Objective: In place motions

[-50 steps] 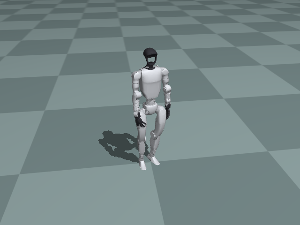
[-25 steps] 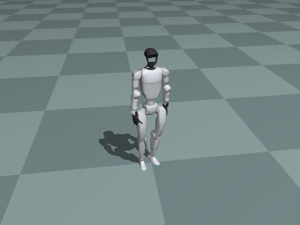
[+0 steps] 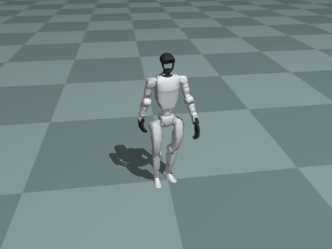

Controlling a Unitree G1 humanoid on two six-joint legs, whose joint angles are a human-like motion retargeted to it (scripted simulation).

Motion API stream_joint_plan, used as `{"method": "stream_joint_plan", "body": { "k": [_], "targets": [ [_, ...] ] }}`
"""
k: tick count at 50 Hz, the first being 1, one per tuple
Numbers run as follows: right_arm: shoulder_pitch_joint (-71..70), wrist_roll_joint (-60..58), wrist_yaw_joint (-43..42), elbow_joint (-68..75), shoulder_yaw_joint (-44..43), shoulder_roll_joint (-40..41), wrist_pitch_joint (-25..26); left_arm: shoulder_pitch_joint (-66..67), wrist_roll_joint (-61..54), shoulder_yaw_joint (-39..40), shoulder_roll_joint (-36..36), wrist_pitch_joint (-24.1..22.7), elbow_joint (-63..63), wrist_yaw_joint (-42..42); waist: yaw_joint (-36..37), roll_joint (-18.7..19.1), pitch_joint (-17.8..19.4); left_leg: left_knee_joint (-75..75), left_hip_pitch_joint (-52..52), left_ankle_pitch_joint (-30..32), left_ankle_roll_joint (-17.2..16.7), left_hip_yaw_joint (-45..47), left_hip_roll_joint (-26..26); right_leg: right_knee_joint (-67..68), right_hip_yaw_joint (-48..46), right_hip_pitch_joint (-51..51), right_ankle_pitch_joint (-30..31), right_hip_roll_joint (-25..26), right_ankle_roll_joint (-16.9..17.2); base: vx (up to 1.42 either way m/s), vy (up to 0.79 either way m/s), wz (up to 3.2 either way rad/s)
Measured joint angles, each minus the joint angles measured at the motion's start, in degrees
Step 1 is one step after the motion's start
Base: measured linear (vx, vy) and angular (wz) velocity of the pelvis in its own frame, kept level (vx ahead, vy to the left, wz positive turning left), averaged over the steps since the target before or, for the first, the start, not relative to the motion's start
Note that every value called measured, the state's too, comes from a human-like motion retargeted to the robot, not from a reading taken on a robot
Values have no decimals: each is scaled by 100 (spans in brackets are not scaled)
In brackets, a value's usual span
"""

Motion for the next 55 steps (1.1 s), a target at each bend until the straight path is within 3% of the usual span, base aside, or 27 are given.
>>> {"method": "stream_joint_plan", "body": {
  "k": [15, 26, 30, 32, 36, 38, 45, 48, 50, 55],
  "targets": [
    [-1341, -233, 431, -425, 1053, 471, -18, 1055, 449, 359, -350, 11, 867, -42, 198, -36, -25, 19, -34, 47, 11, -282, -110, -9, -183, 82, -75, -69, -25, 0, 1, 12],
    [-2055, -423, 793, -1343, 1194, 810, 68, 2547, 711, 757, -641, 15, 1467, -30, 177, -13, -17, 30, -74, 62, 25, -444, -138, -9, -247, 103, -109, -75, -12, 0, 0, 9],
    [-2084, -486, 869, -1427, 1216, 837, 55, 2879, 772, 818, -694, 75, 1501, -60, -168, -25, -27, 13, -41, 43, -31, -794, -169, -13, -575, 126, -152, -176, 24, -2, 0, 53],
    [-2032, -528, 851, -1412, 1261, 834, 45, 2941, 775, 913, -709, 109, 1501, -71, 196, -14, 27, 55, -125, 82, 43, -386, -128, -1, -187, 91, -103, -60, -13, -1, -1, -108],
    [-1812, -669, 767, -1230, 1296, 767, 57, 2881, 655, 959, -712, 121, 1501, -79, 116, -24, 31, 38, -90, 63, 31, -411, -114, -4, -217, 88, -98, -60, -6, -1, -1, -18],
    [-1690, -795, 706, -1050, 1321, 723, 99, 2750, 599, 976, -690, 122, 1501, -68, 500, -30, 71, 27, -113, 87, 101, 46, -76, 16, 213, 45, -38, 55, -39, 0, -4, -132],
    [-1123, -1389, 387, -278, 1105, 442, 438, 2026, 492, 658, -544, 111, 1350, 29, 28, -61, 54, 16, -34, 24, 24, -179, -45, -5, -74, 52, -49, -10, -11, -2, -3, -12],
    [-903, -1426, 347, -15, 969, 279, 604, 1614, 473, 591, -416, 130, 1247, 26, 1213, -6, -18, -26, 66, -140, -97, 1117, 318, 96, 1197, 37, -174, 100, 222, -3, -2, -264],
    [-690, -1307, 315, 99, 605, 166, 660, 1276, 396, 314, -382, 149, 1193, 13, -77, -52, 83, 28, -41, 24, 25, -202, -29, 35, -175, -57, 11, 8, -52, 1, -2, 356],
    [-353, -918, 328, 272, 261, -52, 795, 706, 233, 184, -255, 131, 865, -96, -110, -45, 85, 24, -50, 29, 18, -125, -3, 8, -116, -13, -8, 9, -22, -1, -1, 30]
  ]
}}
